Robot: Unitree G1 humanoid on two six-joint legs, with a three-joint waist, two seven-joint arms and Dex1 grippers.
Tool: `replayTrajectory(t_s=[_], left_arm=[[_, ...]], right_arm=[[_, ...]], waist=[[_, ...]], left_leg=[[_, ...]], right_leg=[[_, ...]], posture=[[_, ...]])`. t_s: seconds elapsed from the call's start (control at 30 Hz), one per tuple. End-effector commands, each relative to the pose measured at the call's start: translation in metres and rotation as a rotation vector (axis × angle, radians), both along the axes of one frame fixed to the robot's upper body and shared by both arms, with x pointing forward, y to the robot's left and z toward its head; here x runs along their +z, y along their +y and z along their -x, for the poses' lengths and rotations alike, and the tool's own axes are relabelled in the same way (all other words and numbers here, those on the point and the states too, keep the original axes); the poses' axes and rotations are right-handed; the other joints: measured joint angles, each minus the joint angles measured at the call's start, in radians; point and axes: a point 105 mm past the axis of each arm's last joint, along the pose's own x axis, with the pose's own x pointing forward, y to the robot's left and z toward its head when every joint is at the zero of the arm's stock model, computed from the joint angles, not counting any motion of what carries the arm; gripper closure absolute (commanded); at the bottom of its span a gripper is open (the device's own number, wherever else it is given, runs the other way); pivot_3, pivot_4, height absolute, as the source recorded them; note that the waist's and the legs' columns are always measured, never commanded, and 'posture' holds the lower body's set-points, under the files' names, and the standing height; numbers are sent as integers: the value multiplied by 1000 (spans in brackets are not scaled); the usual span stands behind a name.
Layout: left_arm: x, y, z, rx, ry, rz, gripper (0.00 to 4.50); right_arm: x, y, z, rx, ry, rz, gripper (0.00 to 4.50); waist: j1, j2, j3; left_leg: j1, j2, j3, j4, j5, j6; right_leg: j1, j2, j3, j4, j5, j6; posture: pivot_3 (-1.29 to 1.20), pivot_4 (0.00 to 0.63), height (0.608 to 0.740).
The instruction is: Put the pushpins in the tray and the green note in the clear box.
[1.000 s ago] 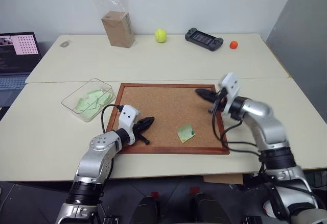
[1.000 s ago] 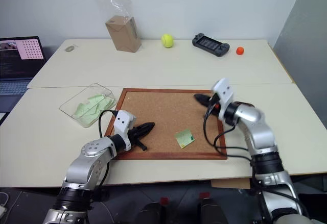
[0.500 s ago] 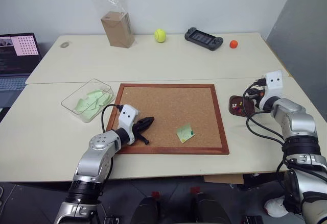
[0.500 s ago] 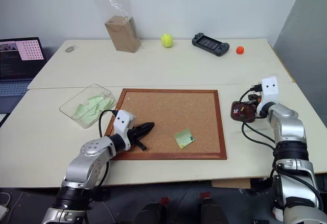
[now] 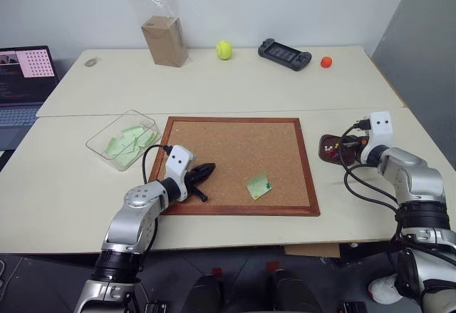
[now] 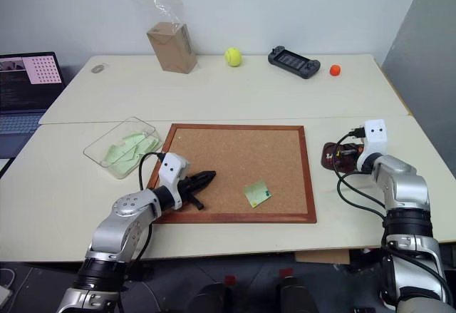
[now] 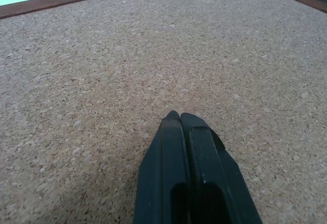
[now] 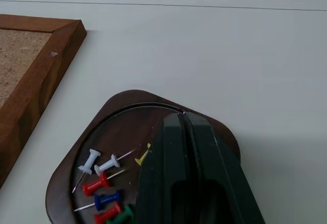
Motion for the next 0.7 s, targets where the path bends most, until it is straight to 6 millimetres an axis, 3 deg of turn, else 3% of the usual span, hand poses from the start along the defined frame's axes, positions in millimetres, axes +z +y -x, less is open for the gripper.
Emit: replayTrajectory(t_s=[0.03,0.27,0.7], left_arm=[[-17,8,3,19,65,-41,4500],[-17,7,2,16,62,-43,4500],[-16,6,2,7,57,-43,4500]], right_arm=[[18,1,0,-2,-65,-14,4487],[23,5,3,10,-71,-36,4487],[19,-4,5,-13,-76,7,1852]], waist=[[0,0,0],[0,0,0],[0,0,0]], left_leg=[[0,0,0,0,0,0],[0,0,0,0,0,0],[0,0,0,0,0,0]], right_leg=[[0,0,0,0,0,0],[0,0,0,0,0,0],[0,0,0,-1,0,0]], posture=[[0,150,740],[0,150,740],[0,150,740]])
